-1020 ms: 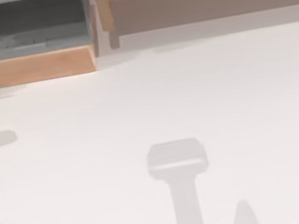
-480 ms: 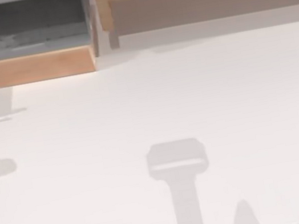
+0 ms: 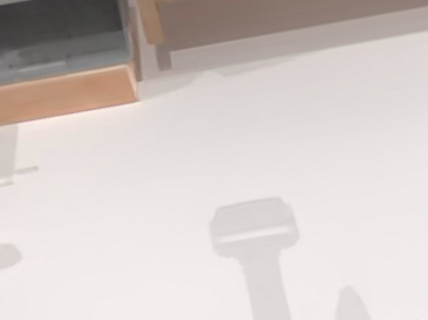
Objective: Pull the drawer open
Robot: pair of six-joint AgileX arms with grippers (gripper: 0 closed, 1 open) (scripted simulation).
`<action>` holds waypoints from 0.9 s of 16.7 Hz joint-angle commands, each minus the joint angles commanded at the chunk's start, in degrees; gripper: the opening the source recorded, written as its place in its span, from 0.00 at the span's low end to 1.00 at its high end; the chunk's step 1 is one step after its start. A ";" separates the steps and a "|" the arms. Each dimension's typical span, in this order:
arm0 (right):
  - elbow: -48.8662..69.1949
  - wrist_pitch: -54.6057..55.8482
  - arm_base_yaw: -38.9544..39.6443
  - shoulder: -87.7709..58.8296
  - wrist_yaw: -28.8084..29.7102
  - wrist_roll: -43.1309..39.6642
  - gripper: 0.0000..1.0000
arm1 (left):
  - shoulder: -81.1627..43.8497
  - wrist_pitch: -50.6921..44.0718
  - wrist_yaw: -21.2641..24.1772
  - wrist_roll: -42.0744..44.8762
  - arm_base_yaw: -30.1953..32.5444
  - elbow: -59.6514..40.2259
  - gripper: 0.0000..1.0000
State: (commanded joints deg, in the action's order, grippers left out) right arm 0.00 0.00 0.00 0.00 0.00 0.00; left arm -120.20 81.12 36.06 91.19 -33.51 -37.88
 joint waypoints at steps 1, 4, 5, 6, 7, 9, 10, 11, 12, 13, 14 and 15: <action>0.00 0.00 0.00 0.00 0.00 0.00 1.00 | 0.56 0.92 0.94 0.02 -0.96 1.51 0.00; 0.00 0.00 0.00 0.00 0.00 0.00 1.00 | 2.12 3.27 3.46 0.11 -3.42 7.72 0.00; 0.00 0.00 0.00 0.00 0.00 0.00 1.00 | 2.81 4.29 4.51 0.15 -4.48 9.10 0.00; 0.00 0.00 0.00 0.00 0.00 0.00 1.00 | 3.38 5.00 5.21 0.18 -5.25 9.86 0.00; 0.00 0.00 0.00 0.00 0.00 0.00 1.00 | 3.56 5.19 5.39 0.21 -5.44 10.04 0.00; 0.00 0.00 0.00 0.00 0.00 0.00 1.00 | 3.56 5.19 5.39 0.21 -5.44 10.04 0.00; 0.00 0.00 0.00 0.00 0.00 0.00 1.00 | 3.56 5.19 5.39 0.21 -5.44 10.04 0.00; 0.00 0.00 0.00 0.00 0.00 0.00 1.00 | 3.56 5.19 5.39 0.21 -5.44 10.04 0.08; 0.00 0.00 0.00 0.00 0.00 0.00 1.00 | 3.56 5.19 5.39 0.21 -5.44 10.04 0.15; 0.00 0.00 0.00 0.00 0.00 0.00 1.00 | 3.56 5.19 5.39 0.21 -5.44 10.04 0.23; 0.00 0.00 0.00 0.00 0.00 0.00 1.00 | 3.56 5.19 5.39 0.21 -5.44 10.04 0.30; 0.00 0.00 0.00 0.00 0.00 0.00 1.00 | 3.56 5.19 5.39 0.21 -5.44 10.04 0.38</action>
State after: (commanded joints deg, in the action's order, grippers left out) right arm 0.00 0.00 0.00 0.00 0.00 0.00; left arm -116.63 86.31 41.46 91.40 -38.95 -27.84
